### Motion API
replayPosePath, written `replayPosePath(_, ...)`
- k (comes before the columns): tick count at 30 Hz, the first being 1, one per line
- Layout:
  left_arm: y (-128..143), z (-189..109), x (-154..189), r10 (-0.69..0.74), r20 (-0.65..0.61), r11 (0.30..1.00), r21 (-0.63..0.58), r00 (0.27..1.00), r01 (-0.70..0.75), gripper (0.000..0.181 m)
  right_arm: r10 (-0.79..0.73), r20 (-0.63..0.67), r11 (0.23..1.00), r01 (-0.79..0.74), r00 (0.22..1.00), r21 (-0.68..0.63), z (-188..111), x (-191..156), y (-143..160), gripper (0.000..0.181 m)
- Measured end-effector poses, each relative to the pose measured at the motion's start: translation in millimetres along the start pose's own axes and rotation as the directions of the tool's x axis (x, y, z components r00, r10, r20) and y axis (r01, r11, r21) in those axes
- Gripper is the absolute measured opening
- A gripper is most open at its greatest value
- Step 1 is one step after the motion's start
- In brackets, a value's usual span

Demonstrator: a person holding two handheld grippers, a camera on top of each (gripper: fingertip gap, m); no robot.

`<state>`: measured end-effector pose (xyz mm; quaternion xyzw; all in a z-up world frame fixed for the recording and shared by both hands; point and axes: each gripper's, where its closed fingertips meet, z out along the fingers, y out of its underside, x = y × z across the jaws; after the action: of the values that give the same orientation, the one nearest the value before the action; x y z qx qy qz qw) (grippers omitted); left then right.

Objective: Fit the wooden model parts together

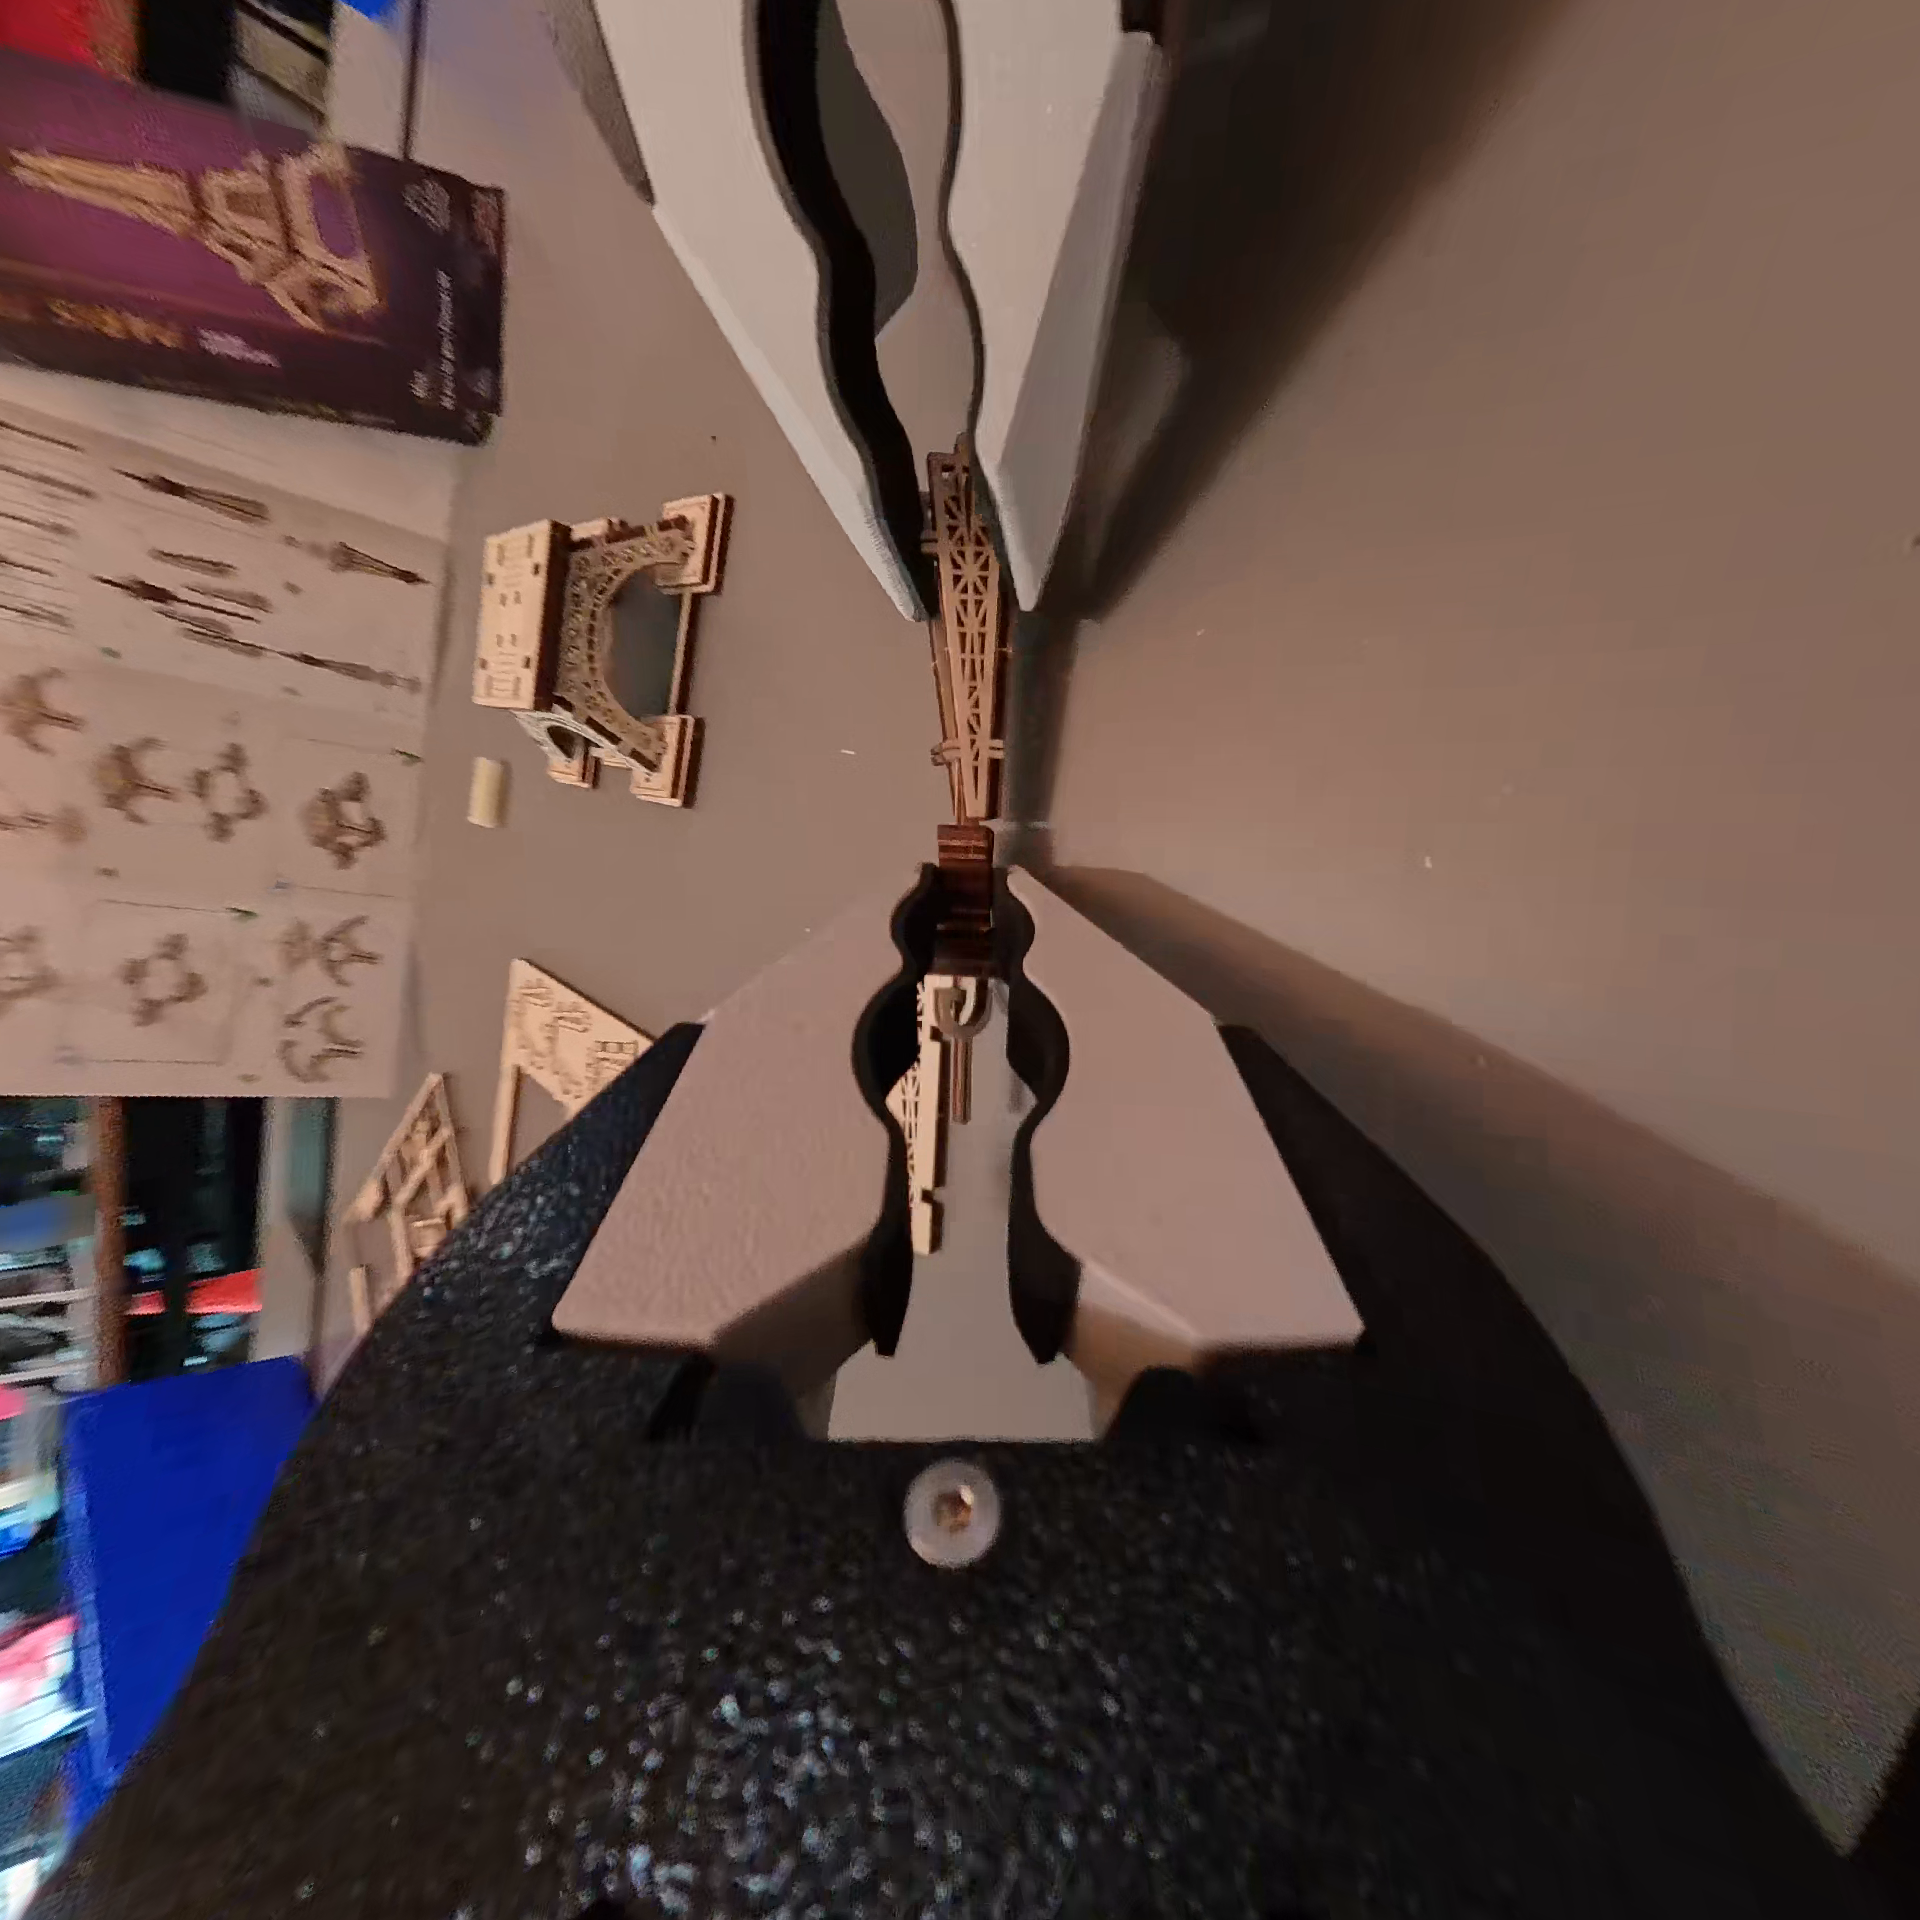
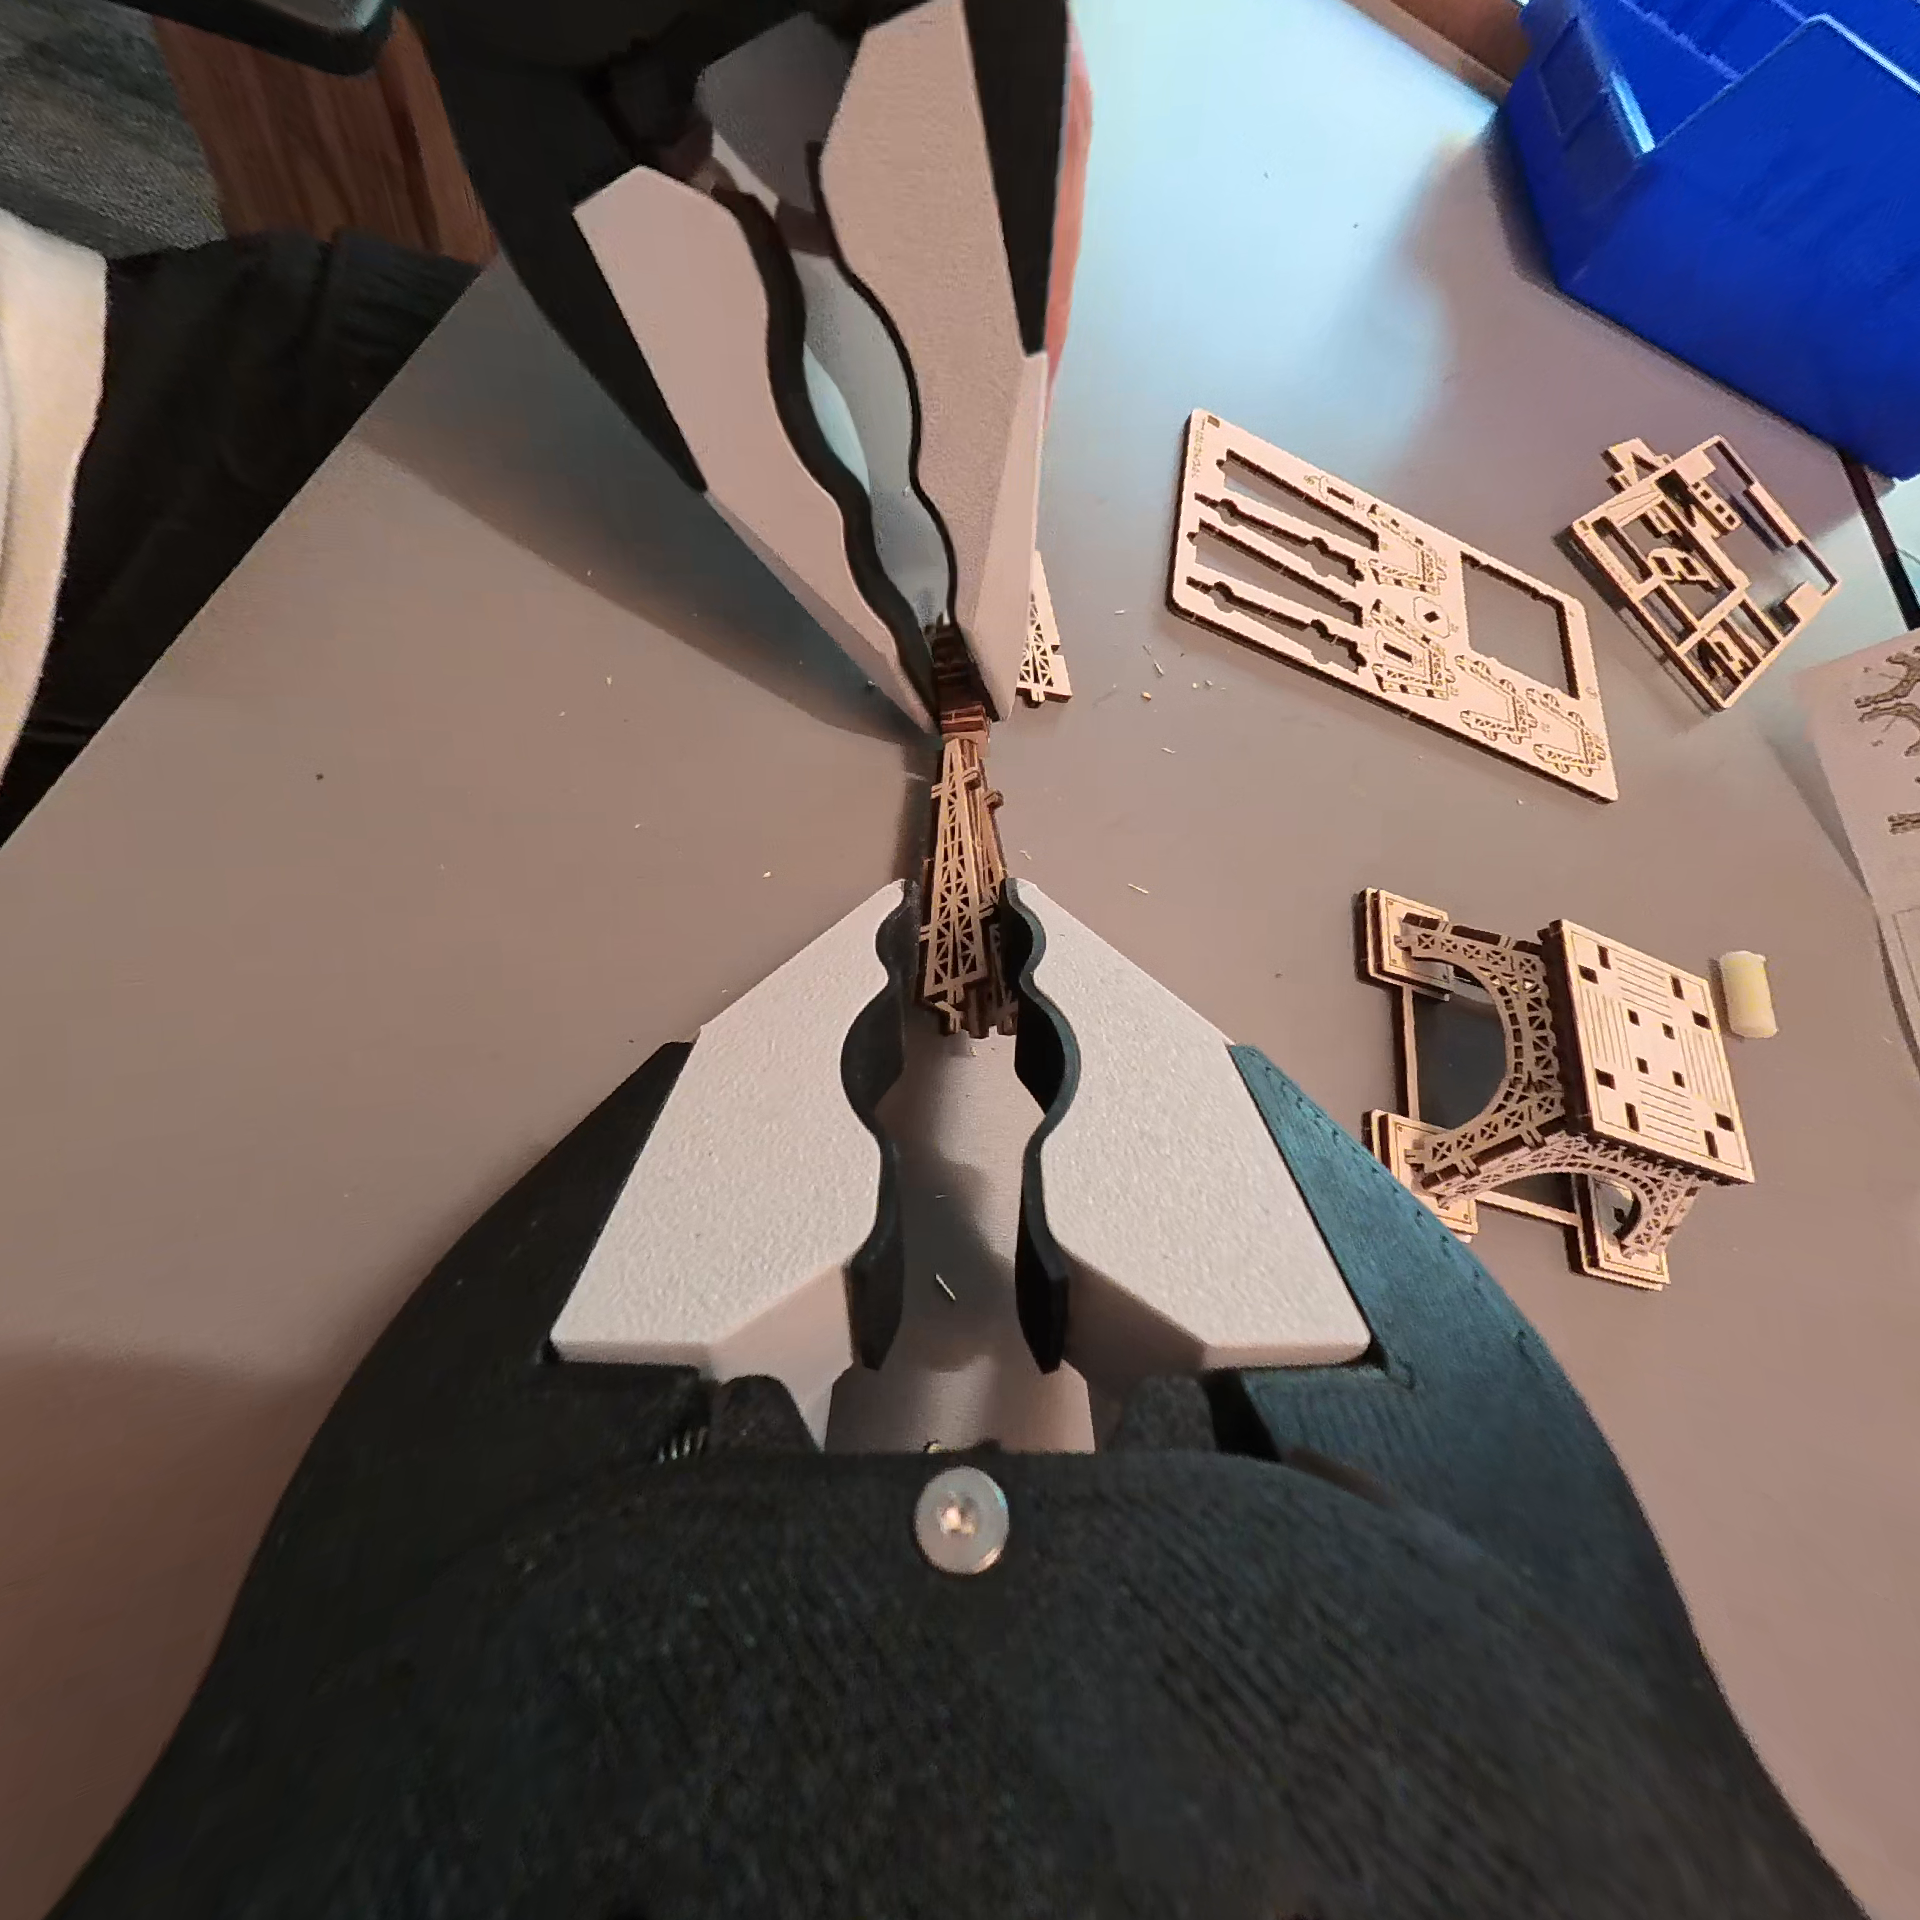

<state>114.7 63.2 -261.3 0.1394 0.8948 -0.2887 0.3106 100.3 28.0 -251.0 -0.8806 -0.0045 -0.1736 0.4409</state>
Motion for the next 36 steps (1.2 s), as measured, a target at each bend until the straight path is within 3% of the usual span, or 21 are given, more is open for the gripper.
replayPosePath(6,-1,-1,0,0.056,0.176,0.998,0.026,0.983,-0.061,0.009,-0.002,-0.003,1.000,0.002,1.000,-0.010,1,0,1,0.013)
replayPosePath(13,-3,-3,-2,0.003,0.253,0.999,0.031,0.967,-0.011,0.011,0.009,-0.009,1.000,-0.009,1.000,0.001,0,2,0,0.013)
replayPosePath(16,-9,-5,-1,-0.036,0.217,0.996,0.082,0.975,0.019,0.023,-0.006,0.000,1.000,0.006,1.000,-0.012,2,-1,1,0.013)
replayPosePath(20,-11,-17,-9,-0.235,0.102,0.962,0.166,0.967,0.216,0.025,-0.018,0.002,0.999,0.019,1.000,-0.028,3,-2,3,0.013)
replayPosePath(23,3,-21,0,-0.426,-0.102,0.895,0.093,0.899,0.435,0.025,-0.013,0.001,1.000,0.013,1.000,-0.021,3,-1,3,0.013)
replayPosePath(25,16,-25,0,-0.499,-0.141,0.860,0.042,0.855,0.508,0.026,-0.011,0.002,1.000,0.011,1.000,-0.020,2,-1,3,0.013)
replayPosePath(30,33,-27,0,-0.540,-0.154,0.837,0.012,0.828,0.548,0.016,-0.013,0.006,1.000,0.014,1.000,-0.022,3,-2,3,0.013)
replayPosePath(36,28,-20,10,-0.514,-0.183,0.852,0.008,0.838,0.524,0.007,-0.016,0.008,1.000,0.016,1.000,-0.025,3,-2,3,0.013)
